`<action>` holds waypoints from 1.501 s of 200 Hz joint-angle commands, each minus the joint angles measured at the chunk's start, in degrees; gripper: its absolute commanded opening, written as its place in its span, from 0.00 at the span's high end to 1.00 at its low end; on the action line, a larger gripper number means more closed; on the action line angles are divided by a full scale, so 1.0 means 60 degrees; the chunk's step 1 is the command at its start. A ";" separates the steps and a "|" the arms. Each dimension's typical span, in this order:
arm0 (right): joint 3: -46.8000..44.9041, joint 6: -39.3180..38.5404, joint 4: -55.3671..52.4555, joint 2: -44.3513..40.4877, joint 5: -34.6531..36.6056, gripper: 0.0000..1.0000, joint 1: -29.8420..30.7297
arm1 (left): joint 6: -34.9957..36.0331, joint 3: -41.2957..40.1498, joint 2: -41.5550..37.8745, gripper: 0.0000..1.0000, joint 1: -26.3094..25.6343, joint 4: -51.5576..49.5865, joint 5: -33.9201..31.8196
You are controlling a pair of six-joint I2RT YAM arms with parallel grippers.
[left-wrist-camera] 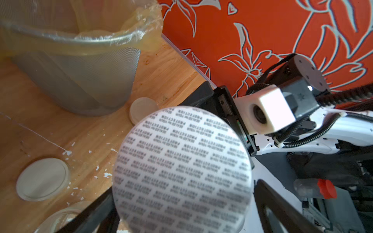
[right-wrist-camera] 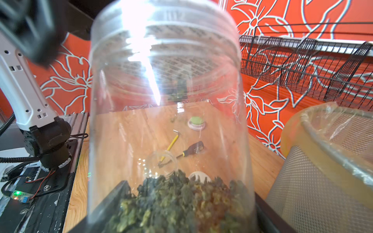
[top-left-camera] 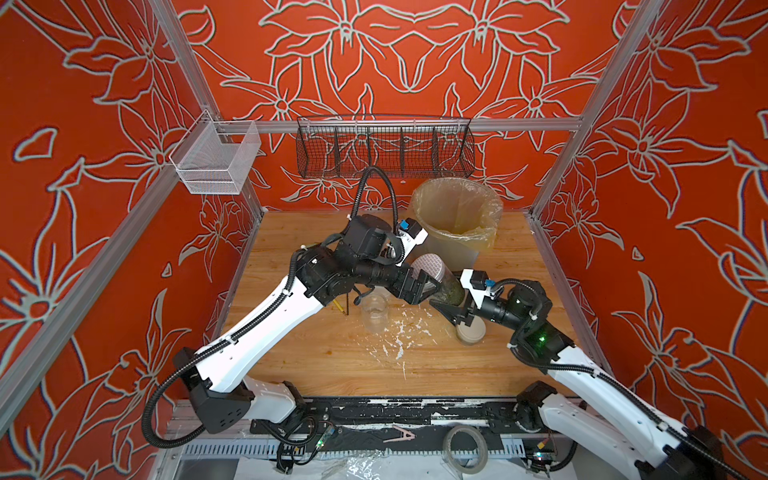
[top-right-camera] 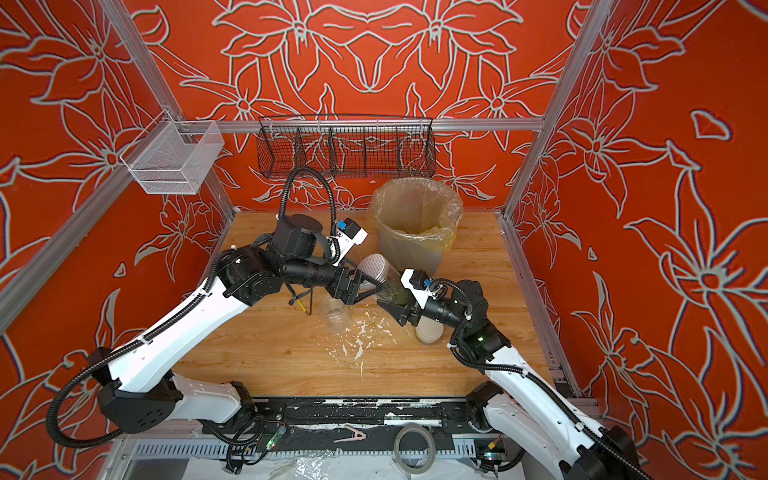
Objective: Empty moldy tea leaves from jars
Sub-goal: Pick up the jar from the center of the board, then unscrew the lid from the jar.
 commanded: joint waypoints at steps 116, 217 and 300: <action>0.0632 0.0241 0.0036 -0.0211 -0.0927 0.42 -0.0009 | 0.3296 0.1299 0.0700 0.01 0.0147 -0.0530 0.0616; 0.0678 -0.0228 -0.0321 -0.0178 -0.0153 0.45 -0.0008 | 0.1904 0.1568 0.1013 0.19 0.0206 -0.0560 0.0842; 0.0499 -0.3020 -0.0963 -0.0463 0.2857 0.48 0.0148 | -0.2787 0.2238 0.1867 0.24 0.0352 -0.0842 -0.0158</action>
